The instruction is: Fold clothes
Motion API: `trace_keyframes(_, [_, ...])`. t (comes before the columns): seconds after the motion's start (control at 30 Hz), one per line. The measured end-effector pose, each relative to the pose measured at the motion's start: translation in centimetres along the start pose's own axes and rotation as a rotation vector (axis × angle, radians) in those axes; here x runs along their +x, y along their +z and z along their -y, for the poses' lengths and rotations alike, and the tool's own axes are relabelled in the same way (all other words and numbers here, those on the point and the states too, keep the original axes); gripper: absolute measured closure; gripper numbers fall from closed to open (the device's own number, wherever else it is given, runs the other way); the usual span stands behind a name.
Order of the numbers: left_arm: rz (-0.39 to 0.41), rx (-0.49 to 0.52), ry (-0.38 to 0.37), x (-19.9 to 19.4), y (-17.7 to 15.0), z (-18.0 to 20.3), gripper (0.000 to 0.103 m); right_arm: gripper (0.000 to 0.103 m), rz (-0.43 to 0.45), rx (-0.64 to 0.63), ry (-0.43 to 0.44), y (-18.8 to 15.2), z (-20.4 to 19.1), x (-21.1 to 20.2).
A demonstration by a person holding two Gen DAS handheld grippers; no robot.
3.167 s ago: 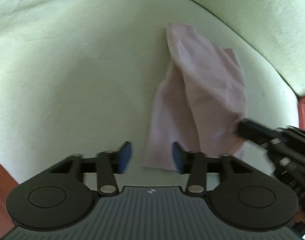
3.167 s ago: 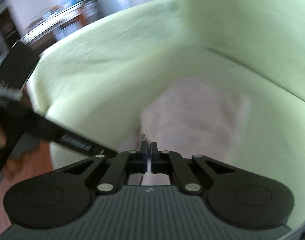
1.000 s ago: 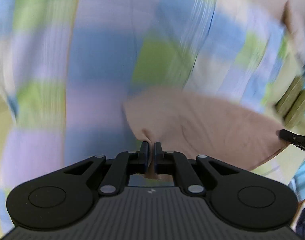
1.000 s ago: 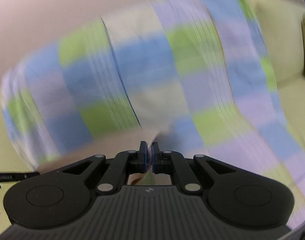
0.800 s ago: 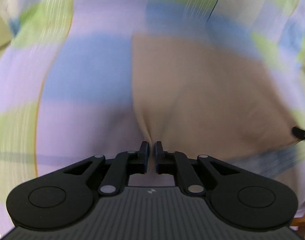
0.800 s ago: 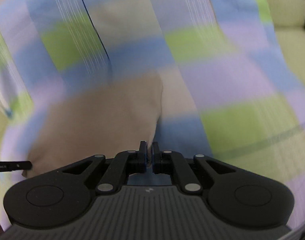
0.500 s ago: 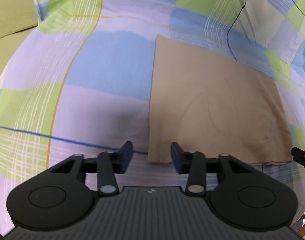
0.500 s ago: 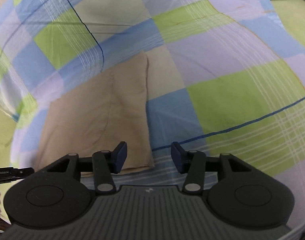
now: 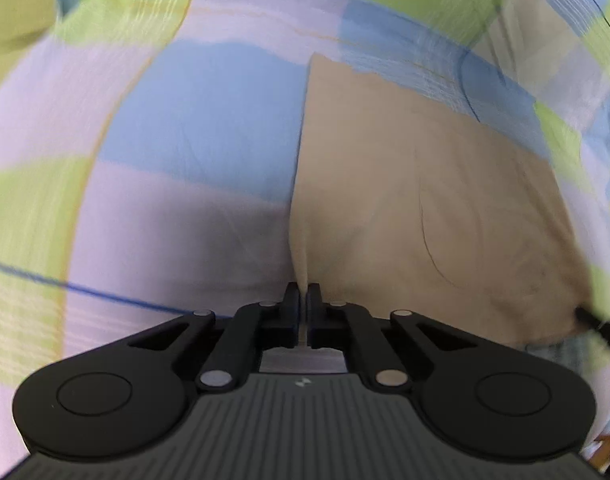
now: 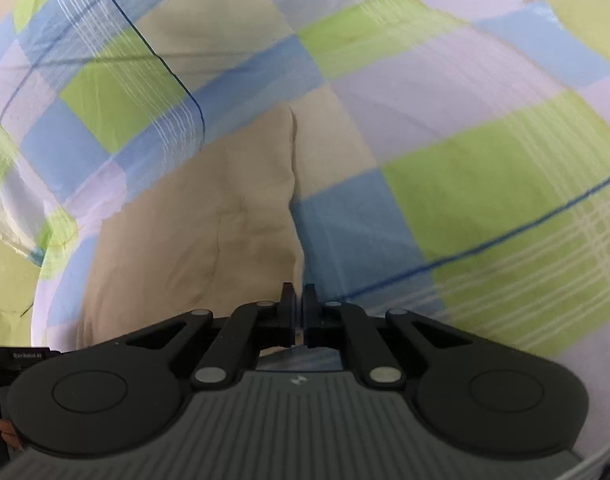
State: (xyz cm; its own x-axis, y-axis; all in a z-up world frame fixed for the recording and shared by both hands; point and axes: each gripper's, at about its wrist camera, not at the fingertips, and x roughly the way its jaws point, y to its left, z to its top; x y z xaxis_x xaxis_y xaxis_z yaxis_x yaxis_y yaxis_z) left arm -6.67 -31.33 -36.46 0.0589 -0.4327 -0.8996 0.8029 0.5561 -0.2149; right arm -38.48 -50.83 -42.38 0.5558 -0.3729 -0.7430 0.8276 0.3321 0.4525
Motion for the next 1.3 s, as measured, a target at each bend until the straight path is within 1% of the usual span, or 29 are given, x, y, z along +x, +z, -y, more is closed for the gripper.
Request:
trace_keyframes(0.13, [0.020,0.068,0.009,-1.8,-0.4,1.0,0.103,0.101,0.000,-0.040,-0.006,0.8,-0.4,-1.8])
trace_keyframes(0.23, [0.019,0.090,0.010,-2.3,-1.1,1.8,0.103,0.101,-0.012,-0.057,-0.019,1.0,-0.3,-2.9])
trace_keyframes(0.37, [-0.015,0.107,0.022,-2.4,-3.5,1.7,0.103,0.101,-0.040,-0.062,-0.039,0.5,0.4,-3.5])
trace_keyframes(0.47, [-0.054,0.111,0.030,-1.5,-5.4,1.4,0.103,0.101,-0.075,-0.073,-0.081,-0.7,1.2,-2.9])
trace_keyframes(0.53, [-0.061,0.124,0.048,-1.1,-6.3,1.4,0.102,0.101,-0.098,-0.072,-0.108,-1.2,1.7,-2.3])
trace_keyframes(0.57, [-0.066,0.129,0.061,-1.0,-6.6,1.4,0.097,0.101,-0.116,-0.080,-0.125,-1.4,1.7,-2.0])
trace_keyframes(0.6, [-0.074,0.132,0.079,-1.2,-6.7,1.4,0.088,0.100,-0.153,-0.094,-0.160,-1.7,1.8,-1.7])
trace_keyframes(0.63, [-0.082,0.135,0.098,-1.4,-6.9,1.3,0.087,0.094,-0.179,-0.104,-0.188,-1.9,1.8,-1.6])
trace_keyframes(0.67, [-0.095,0.139,0.121,-1.7,-7.0,1.2,0.088,0.087,-0.185,-0.105,-0.203,-2.0,1.8,-1.8])
trace_keyframes(0.73, [-0.120,0.155,0.171,-2.5,-7.4,0.8,0.088,0.079,-0.192,-0.142,-0.250,-2.0,1.7,-2.9])
trace_keyframes(0.77, [-0.121,0.177,0.189,-3.3,-7.5,1.0,0.089,0.079,-0.189,-0.167,-0.274,-1.9,1.6,-3.5])
trace_keyframes(0.8, [-0.110,0.197,0.187,-4.1,-7.5,1.4,0.089,0.078,-0.180,-0.191,-0.286,-1.8,1.4,-4.1])
trace_keyframes(0.83, [-0.090,0.215,0.167,-4.7,-7.4,1.9,0.089,0.077,-0.157,-0.211,-0.269,-1.5,1.0,-4.8])
trace_keyframes(0.87, [-0.059,0.241,0.130,-5.2,-7.0,3.0,0.088,0.077,-0.139,-0.225,-0.235,-1.2,0.5,-5.1])
trace_keyframes(0.9, [-0.033,0.265,0.102,-5.2,-6.6,4.1,0.080,0.078,-0.121,-0.246,-0.173,-0.7,-0.3,-5.2])
trace_keyframes(0.93, [-0.014,0.286,0.086,-4.7,-6.1,5.1,0.075,0.082,-0.108,-0.268,-0.120,-0.3,-1.1,-5.1])
trace_keyframes(0.97, [-0.002,0.303,0.073,-4.1,-5.6,5.8,0.072,0.085,-0.107,-0.290,-0.086,-0.1,-2.0,-4.4])
trace_keyframes(1.03, [-0.009,0.308,0.057,-2.0,-4.8,6.4,0.072,0.088,-0.105,-0.338,-0.017,0.1,-3.6,-2.7])
trace_keyframes(1.07, [-0.018,0.308,0.059,-1.2,-4.8,6.0,0.072,0.088,-0.108,-0.353,-0.004,0.0,-3.9,-1.9])
trace_keyframes(1.1, [-0.025,0.313,0.061,-0.5,-5.1,5.5,0.067,0.089,-0.120,-0.367,-0.005,-0.2,-4.1,-0.8])
trace_keyframes(1.13, [-0.023,0.319,0.054,-0.3,-5.6,4.8,0.064,0.089,-0.135,-0.368,-0.029,-0.3,-3.8,-0.1])
trace_keyframes(1.17, [-0.015,0.327,0.043,-0.7,-6.0,4.2,0.064,0.090,-0.148,-0.362,-0.057,-0.5,-3.3,0.3])
trace_keyframes(1.2, [-0.018,0.335,0.042,-0.9,-6.2,4.0,0.064,0.094,-0.156,-0.342,-0.093,-0.8,-2.3,0.2])
trace_keyframes(1.23, [-0.029,0.343,0.051,-1.2,-6.4,3.6,0.064,0.103,-0.163,-0.321,-0.128,-1.1,-1.4,0.1])
trace_keyframes(1.27, [-0.047,0.350,0.072,-1.6,-6.6,3.2,0.065,0.103,-0.173,-0.297,-0.163,-1.3,-0.5,-0.3])
trace_keyframes(1.3, [-0.062,0.350,0.090,-1.7,-6.6,3.2,0.069,0.103,-0.190,-0.265,-0.195,-1.4,0.5,-1.2])
